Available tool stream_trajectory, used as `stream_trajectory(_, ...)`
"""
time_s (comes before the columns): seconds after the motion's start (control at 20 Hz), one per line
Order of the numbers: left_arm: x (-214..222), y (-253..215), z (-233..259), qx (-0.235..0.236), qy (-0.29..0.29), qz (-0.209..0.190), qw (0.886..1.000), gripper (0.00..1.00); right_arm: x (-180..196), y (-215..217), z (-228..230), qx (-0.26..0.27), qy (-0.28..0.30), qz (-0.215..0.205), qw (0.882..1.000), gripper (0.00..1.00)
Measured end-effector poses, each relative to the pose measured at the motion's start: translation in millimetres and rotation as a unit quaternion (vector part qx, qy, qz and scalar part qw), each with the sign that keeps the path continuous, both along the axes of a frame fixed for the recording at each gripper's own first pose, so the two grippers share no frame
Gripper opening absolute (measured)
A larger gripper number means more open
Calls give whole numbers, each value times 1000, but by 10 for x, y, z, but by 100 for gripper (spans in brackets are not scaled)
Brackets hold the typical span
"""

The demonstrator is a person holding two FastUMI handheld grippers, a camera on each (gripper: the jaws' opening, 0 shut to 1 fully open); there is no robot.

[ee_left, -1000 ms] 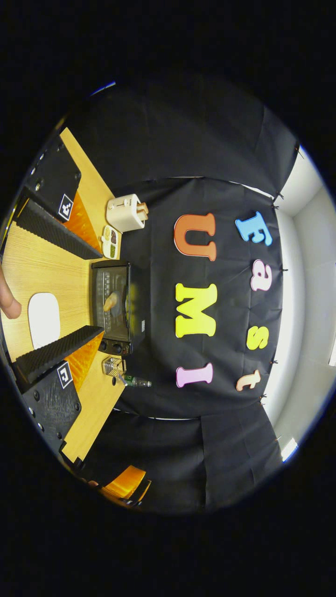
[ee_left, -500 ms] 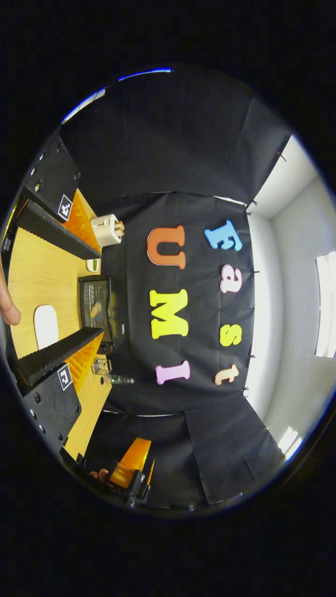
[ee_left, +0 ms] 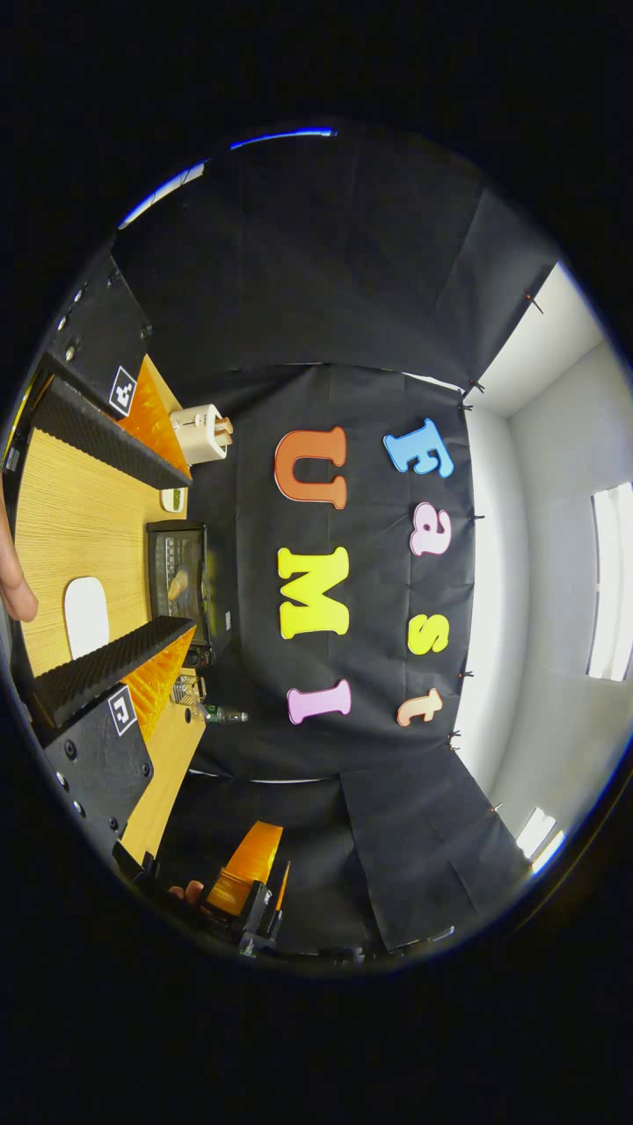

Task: Open the electric oven with the left hand, put the food in, and close the electric oven.

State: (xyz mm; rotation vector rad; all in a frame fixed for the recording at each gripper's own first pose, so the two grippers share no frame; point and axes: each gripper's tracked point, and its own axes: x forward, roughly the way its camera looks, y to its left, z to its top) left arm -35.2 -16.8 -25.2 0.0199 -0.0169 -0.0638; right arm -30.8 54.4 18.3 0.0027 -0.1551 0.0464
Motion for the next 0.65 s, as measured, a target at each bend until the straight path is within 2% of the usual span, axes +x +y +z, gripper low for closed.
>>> stream_trajectory(0.4, 4, -22, -27, -4, 4, -1, 1000, 95, 25, -78, -45, 0, 1, -5, 1000, 100)
stream_trajectory(0.65, -23, -41, 93, 1, -20, 0, 1000, 95, 19, -118, -79, 1, 3, -5, 1000, 100)
